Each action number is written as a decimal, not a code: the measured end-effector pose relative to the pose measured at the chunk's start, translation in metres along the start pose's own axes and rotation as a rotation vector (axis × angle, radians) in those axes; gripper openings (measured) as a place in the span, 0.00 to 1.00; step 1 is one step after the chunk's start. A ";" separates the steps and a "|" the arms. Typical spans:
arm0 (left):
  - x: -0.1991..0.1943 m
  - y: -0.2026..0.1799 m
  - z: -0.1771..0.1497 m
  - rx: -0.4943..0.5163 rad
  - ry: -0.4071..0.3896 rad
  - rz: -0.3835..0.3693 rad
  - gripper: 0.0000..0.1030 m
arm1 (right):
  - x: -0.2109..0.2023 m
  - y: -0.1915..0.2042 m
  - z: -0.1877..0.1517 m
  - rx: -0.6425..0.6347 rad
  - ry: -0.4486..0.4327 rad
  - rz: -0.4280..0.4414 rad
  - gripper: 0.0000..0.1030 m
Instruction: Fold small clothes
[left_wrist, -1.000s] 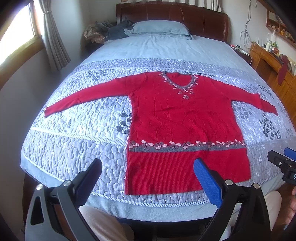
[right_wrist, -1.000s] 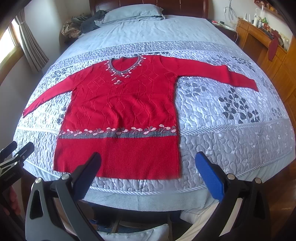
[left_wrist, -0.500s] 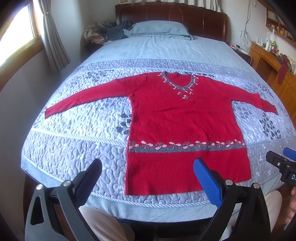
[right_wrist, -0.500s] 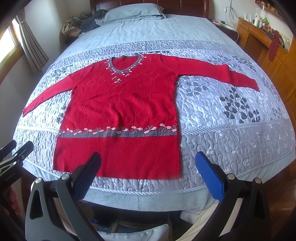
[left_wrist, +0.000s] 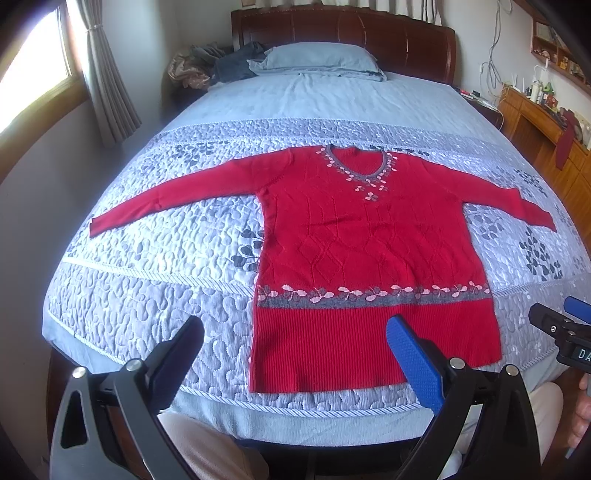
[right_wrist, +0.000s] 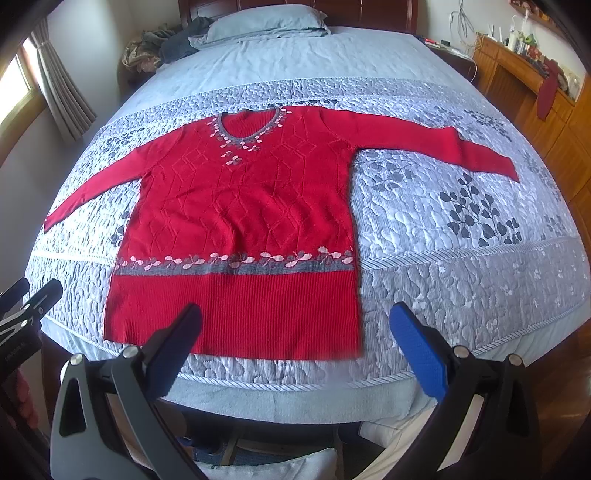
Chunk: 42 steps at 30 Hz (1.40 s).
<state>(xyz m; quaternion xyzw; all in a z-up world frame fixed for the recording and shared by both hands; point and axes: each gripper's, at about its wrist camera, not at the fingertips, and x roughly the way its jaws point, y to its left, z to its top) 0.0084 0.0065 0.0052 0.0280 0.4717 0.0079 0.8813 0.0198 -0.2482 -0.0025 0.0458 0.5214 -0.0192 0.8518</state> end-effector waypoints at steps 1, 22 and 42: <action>0.000 0.000 0.000 0.000 0.000 0.000 0.96 | 0.001 0.000 0.000 0.001 0.001 0.000 0.98; 0.057 -0.022 0.048 -0.015 0.055 -0.002 0.96 | 0.042 -0.093 0.064 0.078 0.034 -0.068 0.98; 0.185 -0.195 0.205 0.054 0.015 -0.048 0.96 | 0.192 -0.494 0.220 0.515 0.194 -0.189 0.97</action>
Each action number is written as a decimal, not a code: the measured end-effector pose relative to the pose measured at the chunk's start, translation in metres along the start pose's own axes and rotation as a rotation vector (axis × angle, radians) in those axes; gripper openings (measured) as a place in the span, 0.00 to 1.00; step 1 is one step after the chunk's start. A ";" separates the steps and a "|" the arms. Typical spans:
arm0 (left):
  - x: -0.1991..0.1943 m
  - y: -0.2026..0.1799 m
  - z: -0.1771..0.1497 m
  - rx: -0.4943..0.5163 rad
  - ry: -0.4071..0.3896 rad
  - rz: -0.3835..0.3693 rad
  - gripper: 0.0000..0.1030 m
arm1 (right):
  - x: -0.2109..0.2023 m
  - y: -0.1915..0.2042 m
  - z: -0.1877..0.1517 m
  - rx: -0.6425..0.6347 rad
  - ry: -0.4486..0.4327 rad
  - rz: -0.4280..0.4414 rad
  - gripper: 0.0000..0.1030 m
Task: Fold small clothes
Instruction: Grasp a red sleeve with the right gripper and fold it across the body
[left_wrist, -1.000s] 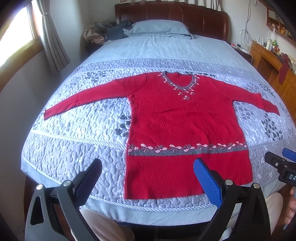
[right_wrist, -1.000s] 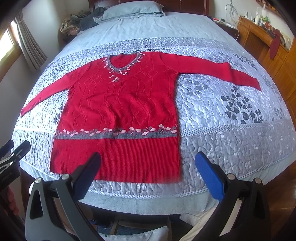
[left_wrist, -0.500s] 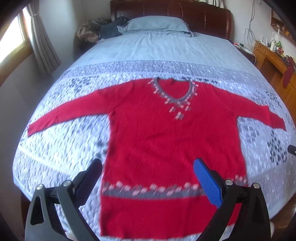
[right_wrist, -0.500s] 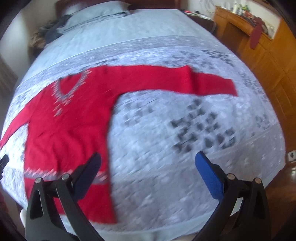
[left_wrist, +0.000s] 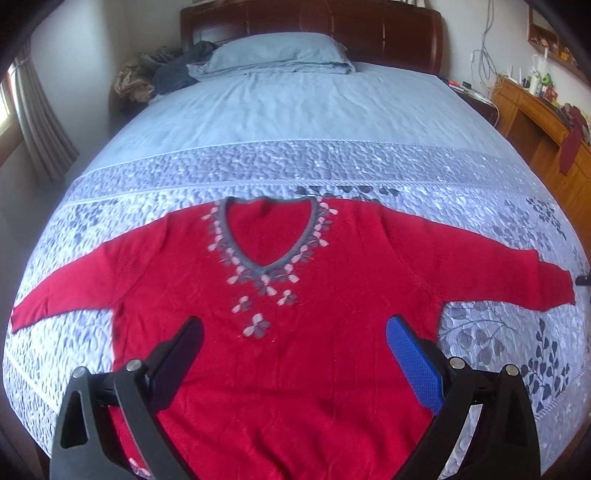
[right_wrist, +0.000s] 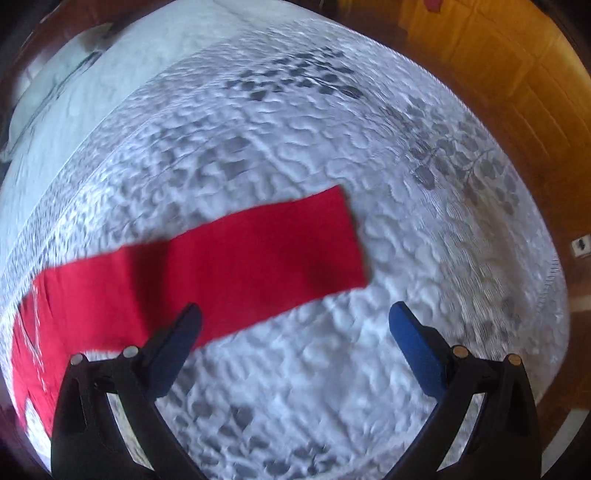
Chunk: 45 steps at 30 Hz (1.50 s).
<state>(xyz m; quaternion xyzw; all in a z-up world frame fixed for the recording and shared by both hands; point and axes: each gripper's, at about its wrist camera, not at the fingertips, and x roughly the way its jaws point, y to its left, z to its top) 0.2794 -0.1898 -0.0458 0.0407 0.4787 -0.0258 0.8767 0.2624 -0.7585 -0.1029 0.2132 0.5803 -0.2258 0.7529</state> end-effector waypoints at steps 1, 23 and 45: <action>0.005 -0.004 -0.001 0.013 -0.001 0.007 0.96 | 0.008 -0.007 0.004 0.022 0.007 0.019 0.97; 0.037 0.039 -0.026 -0.016 0.073 0.071 0.96 | -0.028 0.026 -0.003 -0.038 -0.120 0.182 0.03; 0.074 0.139 -0.018 -0.106 0.132 0.122 0.96 | 0.005 0.407 -0.151 -0.550 0.065 0.379 0.07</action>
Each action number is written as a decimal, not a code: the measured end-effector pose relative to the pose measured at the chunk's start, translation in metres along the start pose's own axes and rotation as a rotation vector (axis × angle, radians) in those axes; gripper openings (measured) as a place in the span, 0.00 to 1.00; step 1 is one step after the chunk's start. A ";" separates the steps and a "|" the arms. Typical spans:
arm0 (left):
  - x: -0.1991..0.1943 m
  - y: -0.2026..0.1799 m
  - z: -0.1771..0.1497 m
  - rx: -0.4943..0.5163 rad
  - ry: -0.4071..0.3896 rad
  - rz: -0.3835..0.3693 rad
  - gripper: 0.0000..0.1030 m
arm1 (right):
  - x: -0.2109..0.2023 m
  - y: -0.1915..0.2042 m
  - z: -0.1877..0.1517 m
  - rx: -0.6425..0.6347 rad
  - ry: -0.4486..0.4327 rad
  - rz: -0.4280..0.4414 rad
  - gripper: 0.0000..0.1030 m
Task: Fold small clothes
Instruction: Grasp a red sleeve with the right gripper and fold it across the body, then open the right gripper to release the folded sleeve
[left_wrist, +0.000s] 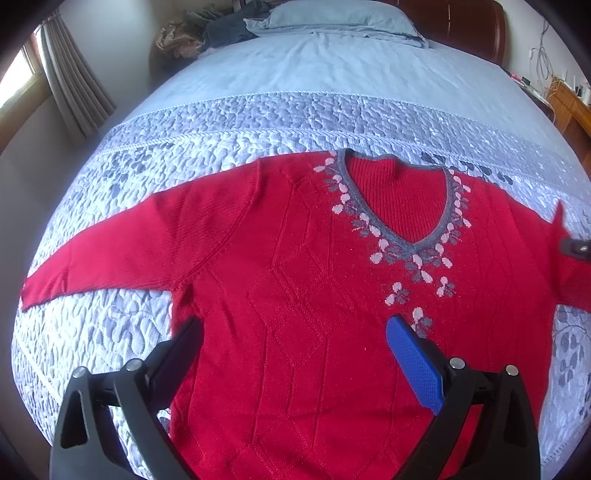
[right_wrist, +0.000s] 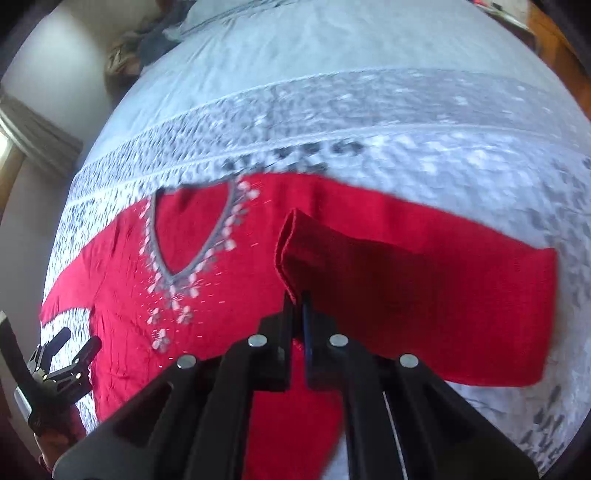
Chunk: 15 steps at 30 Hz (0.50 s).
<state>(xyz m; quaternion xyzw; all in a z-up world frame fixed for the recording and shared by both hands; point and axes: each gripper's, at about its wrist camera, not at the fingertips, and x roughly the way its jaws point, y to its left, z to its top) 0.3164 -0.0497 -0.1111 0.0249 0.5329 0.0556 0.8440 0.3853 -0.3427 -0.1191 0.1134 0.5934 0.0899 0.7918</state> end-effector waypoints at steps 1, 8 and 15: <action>0.000 -0.001 0.000 0.003 0.002 -0.003 0.96 | 0.006 0.003 -0.001 0.005 0.012 0.005 0.13; 0.004 -0.038 0.005 0.059 -0.001 -0.082 0.96 | -0.018 -0.046 -0.029 0.072 -0.027 0.012 0.27; 0.021 -0.133 0.019 0.118 0.110 -0.341 0.85 | -0.044 -0.105 -0.069 0.107 -0.069 -0.068 0.27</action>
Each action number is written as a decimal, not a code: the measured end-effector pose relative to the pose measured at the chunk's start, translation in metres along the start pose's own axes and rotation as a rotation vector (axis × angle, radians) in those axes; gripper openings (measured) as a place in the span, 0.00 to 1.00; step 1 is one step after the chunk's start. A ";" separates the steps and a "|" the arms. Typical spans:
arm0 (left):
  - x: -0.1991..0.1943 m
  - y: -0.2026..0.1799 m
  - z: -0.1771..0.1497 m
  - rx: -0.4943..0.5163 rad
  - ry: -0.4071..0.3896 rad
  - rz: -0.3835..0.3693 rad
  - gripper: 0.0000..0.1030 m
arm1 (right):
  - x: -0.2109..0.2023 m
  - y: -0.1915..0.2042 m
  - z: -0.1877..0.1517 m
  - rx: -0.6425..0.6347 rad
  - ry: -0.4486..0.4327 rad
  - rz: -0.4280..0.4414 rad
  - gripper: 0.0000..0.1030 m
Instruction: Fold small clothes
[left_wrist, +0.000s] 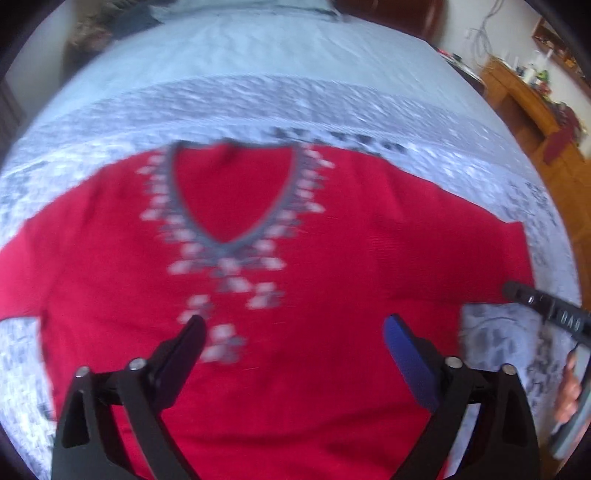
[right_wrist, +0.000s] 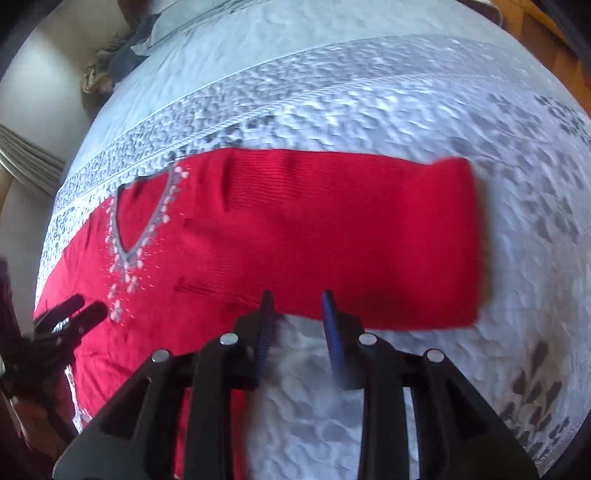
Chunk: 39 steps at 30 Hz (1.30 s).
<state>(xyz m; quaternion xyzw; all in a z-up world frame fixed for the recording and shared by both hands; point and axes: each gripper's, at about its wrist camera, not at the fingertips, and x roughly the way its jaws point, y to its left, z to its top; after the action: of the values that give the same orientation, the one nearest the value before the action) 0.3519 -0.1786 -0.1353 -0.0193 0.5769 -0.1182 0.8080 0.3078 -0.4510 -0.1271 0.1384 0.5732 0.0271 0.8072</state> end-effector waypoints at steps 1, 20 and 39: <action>0.010 -0.009 0.005 -0.002 0.031 -0.037 0.82 | -0.004 -0.008 -0.006 -0.001 -0.009 -0.005 0.27; 0.084 -0.062 0.040 -0.127 0.151 -0.073 0.23 | -0.045 -0.046 -0.076 0.023 -0.154 0.010 0.28; -0.068 0.070 0.075 -0.187 -0.244 0.066 0.07 | -0.047 -0.035 -0.110 0.099 -0.252 0.007 0.36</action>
<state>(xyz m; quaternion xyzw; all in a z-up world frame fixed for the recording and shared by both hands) 0.4126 -0.1042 -0.0586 -0.0898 0.4831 -0.0339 0.8703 0.1852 -0.4730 -0.1265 0.1823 0.4673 -0.0163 0.8650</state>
